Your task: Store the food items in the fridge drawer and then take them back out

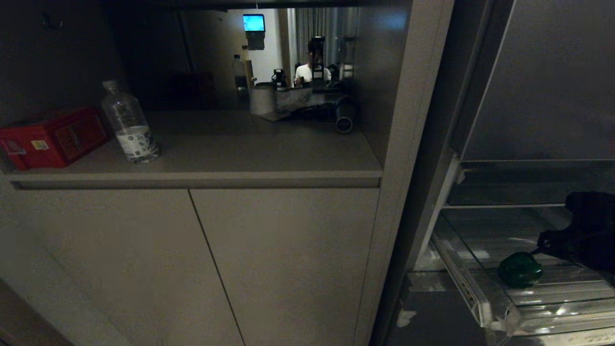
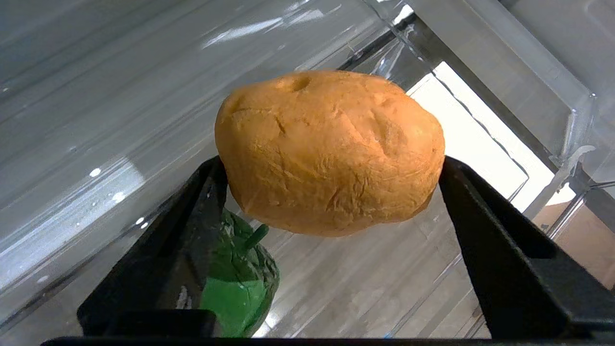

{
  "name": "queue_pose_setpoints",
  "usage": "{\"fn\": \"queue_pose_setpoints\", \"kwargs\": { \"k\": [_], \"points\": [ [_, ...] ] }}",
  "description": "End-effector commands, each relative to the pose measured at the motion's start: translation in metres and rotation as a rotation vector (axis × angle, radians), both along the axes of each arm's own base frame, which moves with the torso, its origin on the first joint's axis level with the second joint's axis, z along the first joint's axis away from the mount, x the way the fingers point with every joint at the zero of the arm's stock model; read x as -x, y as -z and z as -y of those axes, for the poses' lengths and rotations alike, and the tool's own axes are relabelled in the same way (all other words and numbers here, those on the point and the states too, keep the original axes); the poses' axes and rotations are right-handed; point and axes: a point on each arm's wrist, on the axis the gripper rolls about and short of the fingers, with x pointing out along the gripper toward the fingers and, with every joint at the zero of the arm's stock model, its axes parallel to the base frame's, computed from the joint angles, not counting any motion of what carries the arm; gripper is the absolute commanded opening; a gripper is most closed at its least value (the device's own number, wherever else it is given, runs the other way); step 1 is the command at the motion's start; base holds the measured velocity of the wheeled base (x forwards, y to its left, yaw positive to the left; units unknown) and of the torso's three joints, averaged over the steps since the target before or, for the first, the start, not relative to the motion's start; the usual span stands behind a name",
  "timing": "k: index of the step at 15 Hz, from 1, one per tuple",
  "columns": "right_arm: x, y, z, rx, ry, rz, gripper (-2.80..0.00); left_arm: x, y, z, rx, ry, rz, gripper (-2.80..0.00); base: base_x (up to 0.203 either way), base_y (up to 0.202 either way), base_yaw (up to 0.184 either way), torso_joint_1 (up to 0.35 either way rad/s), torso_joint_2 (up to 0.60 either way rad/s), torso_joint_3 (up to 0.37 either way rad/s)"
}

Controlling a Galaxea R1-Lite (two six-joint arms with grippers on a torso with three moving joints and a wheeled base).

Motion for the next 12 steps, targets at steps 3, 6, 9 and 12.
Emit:
{"fn": "queue_pose_setpoints", "kwargs": {
  "k": [3, 6, 9, 12],
  "points": [
    [0.000, 0.001, 0.000, 0.001, 0.002, 0.001, 0.00, 0.000, 0.000, 0.000, 0.000, 0.000, 0.001, -2.80, 0.000, 0.000, 0.000, 0.000, 0.00, 0.000],
    [0.000, 0.000, 0.000, -0.001, 0.004, 0.004, 0.00, 0.000, 0.000, 0.000, 0.001, 0.000, 0.001, -2.80, 0.000, 0.000, 0.000, 0.000, 0.00, 0.000],
    [0.010, -0.016, -0.003, 0.005, -0.005, 0.043, -2.80, 0.000, 0.000, 0.000, 0.002, 0.000, 0.000, -2.80, 0.000, 0.000, 0.000, 0.000, 0.00, 0.000],
    [0.039, -0.054, -0.014, 0.033, -0.030, 0.135, -2.80, 0.000, 0.000, 0.000, 0.002, 0.000, 0.001, -2.80, 0.000, 0.000, 0.000, 0.000, 0.00, 0.000]
  ]
}}
